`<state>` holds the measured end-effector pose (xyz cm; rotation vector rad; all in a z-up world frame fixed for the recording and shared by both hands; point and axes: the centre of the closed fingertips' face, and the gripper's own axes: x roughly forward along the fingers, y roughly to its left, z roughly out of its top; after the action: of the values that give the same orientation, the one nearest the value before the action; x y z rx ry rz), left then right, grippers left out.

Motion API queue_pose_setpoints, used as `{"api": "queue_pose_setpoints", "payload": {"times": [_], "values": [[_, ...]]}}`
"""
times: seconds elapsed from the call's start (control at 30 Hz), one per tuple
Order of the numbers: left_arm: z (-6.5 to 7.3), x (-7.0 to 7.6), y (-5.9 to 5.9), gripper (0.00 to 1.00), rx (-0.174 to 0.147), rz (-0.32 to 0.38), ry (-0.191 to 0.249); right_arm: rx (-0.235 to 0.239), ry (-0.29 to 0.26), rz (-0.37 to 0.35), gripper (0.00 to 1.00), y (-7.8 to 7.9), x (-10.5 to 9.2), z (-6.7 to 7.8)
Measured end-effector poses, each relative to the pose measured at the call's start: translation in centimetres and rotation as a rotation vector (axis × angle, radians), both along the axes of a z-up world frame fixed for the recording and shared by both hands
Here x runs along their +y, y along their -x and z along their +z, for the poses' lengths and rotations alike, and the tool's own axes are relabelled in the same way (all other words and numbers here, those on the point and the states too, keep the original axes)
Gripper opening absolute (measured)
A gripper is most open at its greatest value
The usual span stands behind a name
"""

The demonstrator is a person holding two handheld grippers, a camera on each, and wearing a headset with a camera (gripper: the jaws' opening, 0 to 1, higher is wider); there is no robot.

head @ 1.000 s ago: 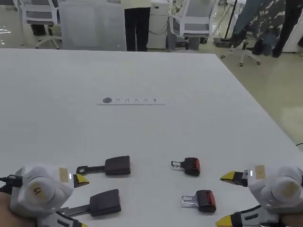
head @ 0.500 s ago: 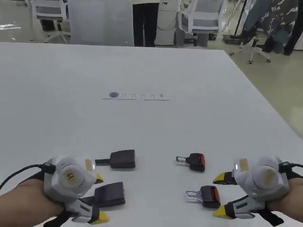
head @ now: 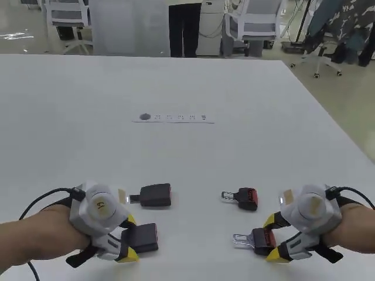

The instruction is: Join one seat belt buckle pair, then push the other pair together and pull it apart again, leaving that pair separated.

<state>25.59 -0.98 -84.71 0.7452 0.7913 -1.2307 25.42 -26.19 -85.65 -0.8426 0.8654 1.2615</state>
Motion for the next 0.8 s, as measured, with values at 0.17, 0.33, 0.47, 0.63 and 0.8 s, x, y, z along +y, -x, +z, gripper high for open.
{"api": "queue_pose_setpoints", "payload": {"times": [0.17,0.33,0.47,0.63,0.8], "values": [[-0.1,-0.3,-0.2,0.35,-0.007,-0.060,-0.029,0.011,0.021,0.039,0.34,-0.3,0.3,0.0],[-0.3,-0.2,-0.1,0.33,-0.031,-0.145,-0.078,0.035,0.038,0.051,0.33,-0.3,0.3,0.0],[-0.3,-0.2,-0.2,0.33,-0.026,-0.149,-0.083,0.039,0.056,0.050,0.33,-0.4,0.2,-0.1],[-0.3,-0.2,-0.2,0.33,-0.027,-0.142,-0.086,0.020,0.043,0.028,0.33,-0.2,0.9,0.0],[-0.4,-0.2,-0.1,0.33,-0.027,-0.134,-0.090,0.011,0.025,0.027,0.34,0.3,2.4,0.0]]}}
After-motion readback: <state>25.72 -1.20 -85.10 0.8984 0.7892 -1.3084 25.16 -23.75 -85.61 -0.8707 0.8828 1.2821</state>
